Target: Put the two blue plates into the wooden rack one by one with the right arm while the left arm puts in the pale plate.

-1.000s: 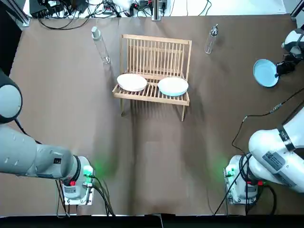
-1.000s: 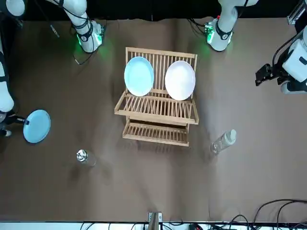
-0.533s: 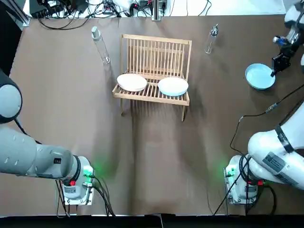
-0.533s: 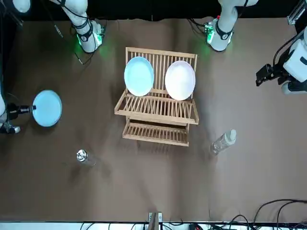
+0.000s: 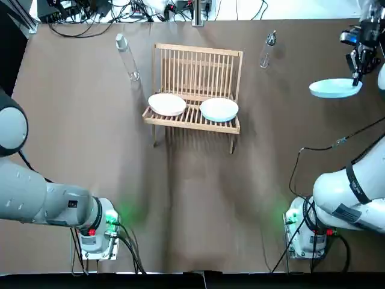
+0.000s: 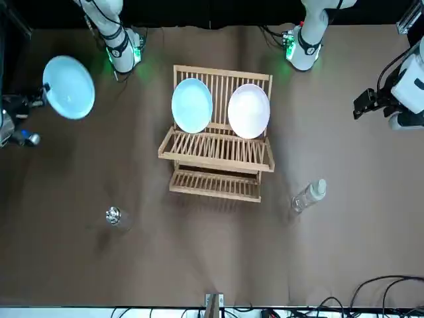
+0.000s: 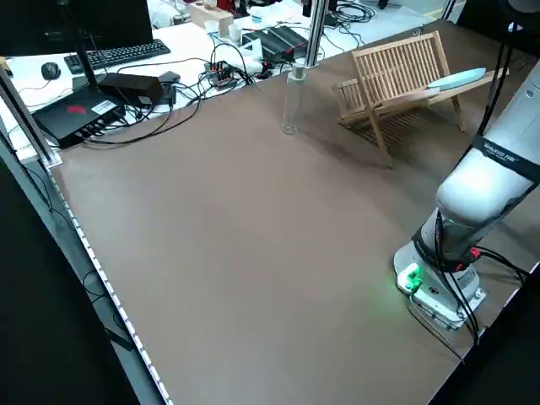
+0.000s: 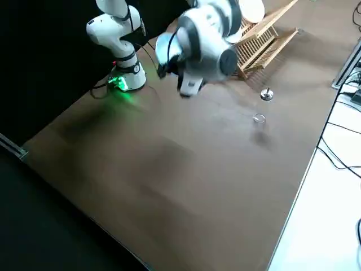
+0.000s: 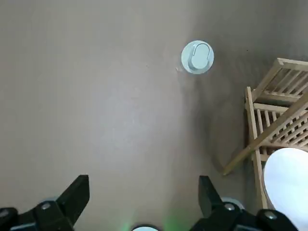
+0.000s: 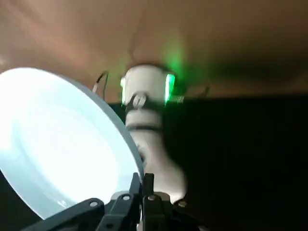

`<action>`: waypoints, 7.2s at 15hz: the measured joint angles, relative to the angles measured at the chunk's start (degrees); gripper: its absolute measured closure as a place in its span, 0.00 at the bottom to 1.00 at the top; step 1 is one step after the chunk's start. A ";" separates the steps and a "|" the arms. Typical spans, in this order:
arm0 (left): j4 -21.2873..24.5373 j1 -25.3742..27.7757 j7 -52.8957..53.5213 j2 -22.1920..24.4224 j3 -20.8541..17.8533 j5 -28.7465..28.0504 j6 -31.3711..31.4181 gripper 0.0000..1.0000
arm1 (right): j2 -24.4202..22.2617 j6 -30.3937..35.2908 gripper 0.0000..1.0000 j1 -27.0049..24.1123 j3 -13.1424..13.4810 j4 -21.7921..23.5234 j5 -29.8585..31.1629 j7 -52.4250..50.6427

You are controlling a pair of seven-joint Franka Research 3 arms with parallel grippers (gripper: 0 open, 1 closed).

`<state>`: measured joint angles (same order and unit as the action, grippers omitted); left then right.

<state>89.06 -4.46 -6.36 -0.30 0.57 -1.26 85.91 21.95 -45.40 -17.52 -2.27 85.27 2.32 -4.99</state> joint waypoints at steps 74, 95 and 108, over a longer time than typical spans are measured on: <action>0.09 -0.09 0.00 -0.76 0.10 -0.01 -0.02 0.00 | -5.26 -29.90 0.22 24.17 1.75 1.24 -17.67 27.38; 0.03 -0.08 0.00 -0.75 0.14 -0.01 -0.21 0.00 | -21.55 -46.56 0.00 18.78 0.76 9.82 -10.97 19.34; 0.02 -0.07 0.03 -0.75 0.12 -0.01 -0.22 0.00 | -25.82 -42.56 0.00 20.29 0.50 13.12 -6.79 7.85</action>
